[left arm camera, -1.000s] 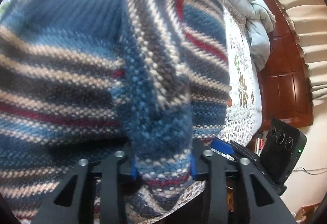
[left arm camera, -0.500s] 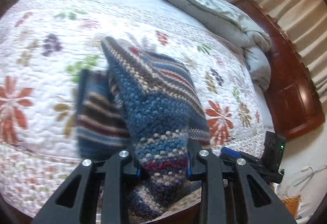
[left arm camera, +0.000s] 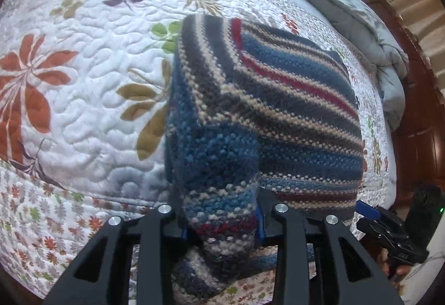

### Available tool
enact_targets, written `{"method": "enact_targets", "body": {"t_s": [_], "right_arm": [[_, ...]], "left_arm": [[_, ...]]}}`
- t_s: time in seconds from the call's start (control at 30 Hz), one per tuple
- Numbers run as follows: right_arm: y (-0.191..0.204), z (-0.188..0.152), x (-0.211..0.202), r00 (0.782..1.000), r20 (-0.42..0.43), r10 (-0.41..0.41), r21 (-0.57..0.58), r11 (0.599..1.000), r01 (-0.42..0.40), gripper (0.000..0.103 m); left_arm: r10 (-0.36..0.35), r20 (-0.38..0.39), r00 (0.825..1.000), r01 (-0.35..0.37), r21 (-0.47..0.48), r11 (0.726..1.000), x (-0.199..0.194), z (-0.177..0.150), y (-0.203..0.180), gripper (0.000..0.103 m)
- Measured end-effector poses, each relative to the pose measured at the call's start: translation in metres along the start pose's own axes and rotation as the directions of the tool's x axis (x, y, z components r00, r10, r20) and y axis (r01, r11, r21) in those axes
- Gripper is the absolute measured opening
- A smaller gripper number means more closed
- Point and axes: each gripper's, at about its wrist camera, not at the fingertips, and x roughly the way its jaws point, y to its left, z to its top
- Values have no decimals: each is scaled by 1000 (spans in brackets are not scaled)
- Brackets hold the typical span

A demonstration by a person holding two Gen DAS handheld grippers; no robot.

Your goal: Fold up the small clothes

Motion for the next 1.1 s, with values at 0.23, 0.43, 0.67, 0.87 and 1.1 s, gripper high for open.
{"method": "enact_targets", "body": {"t_s": [0.23,0.43,0.67,0.87,1.1], "right_arm": [[-6,-3,44,983,-113,-144,-24,990,142,57],[-18,3,37,990,-123,-67,11,998,69,57],[-14,66,0,999,-35,-41,-16,999,41,68],[-23,134,27,994,-60,-96,-9,995,96,76],[-38,162,63,994,-105,-34,42,998,38,76]], "left_arm": [[25,-5,1000,-24,64,998,-5,-12,-10,44],[-21,22,1000,20,60,998,-39,0,2,54],[-2,63,998,-2,72,997,-42,62,6,62],[58,-2,998,-57,45,997,7,108,0,62],[-4,-10,1000,4,28,1000,29,116,2,46]]}}
